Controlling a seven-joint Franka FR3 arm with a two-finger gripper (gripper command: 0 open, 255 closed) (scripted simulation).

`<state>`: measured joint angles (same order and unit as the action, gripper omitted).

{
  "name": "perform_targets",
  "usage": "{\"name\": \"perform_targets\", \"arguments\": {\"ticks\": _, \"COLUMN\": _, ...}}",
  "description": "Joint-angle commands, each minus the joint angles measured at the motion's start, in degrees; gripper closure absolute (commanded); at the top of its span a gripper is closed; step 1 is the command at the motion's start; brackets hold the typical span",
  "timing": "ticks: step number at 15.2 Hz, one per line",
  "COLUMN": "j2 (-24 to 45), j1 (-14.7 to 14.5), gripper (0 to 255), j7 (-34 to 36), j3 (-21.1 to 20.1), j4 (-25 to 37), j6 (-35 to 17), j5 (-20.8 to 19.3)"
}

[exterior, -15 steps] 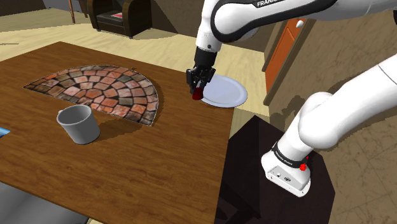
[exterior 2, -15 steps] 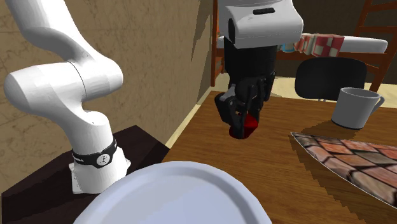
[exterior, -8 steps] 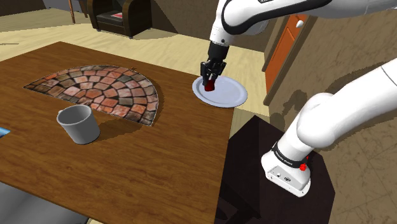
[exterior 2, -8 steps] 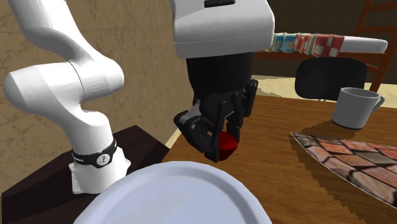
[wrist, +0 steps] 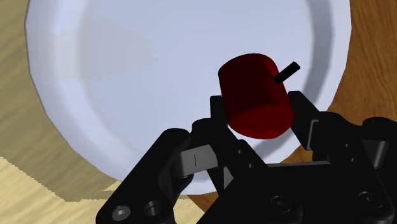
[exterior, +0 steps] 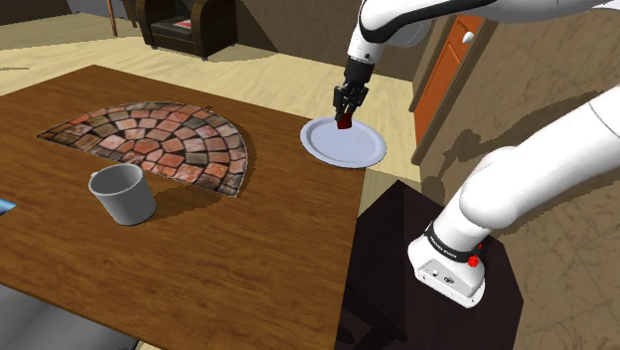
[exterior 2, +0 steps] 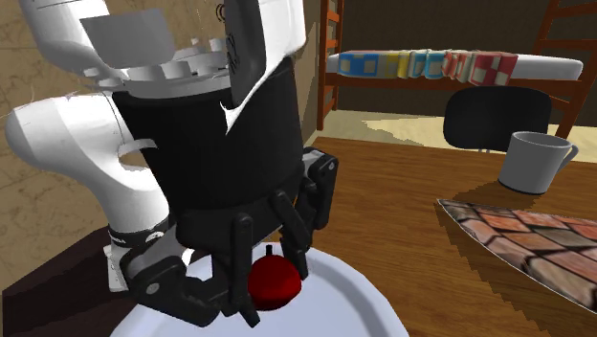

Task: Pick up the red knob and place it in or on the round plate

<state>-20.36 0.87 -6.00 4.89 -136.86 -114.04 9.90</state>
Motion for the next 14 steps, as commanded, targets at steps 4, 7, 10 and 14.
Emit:
{"name": "perform_targets", "arguments": {"ticks": 4, "j2": 1.24, "j1": 0.62, "gripper": 255, "j7": -2.22, "j3": 1.16, "j4": -2.05, "j6": -2.98, "j5": -0.13}}
{"name": "perform_targets", "arguments": {"ticks": 7, "j2": 2.23, "j1": 0.53, "gripper": 255, "j7": -2.75, "j3": 1.22, "j4": -3.54, "j6": -5.41, "j5": 0.19}}
{"name": "perform_targets", "arguments": {"ticks": 10, "j2": 3.36, "j1": 0.42, "gripper": 255, "j7": -3.33, "j3": 1.28, "j4": -4.93, "j6": -7.88, "j5": 0.56}}
{"name": "perform_targets", "arguments": {"ticks": 14, "j2": 4.33, "j1": 0.33, "gripper": 255, "j7": -3.81, "j3": 1.33, "j4": -5.94, "j6": -9.82, "j5": 0.90}}
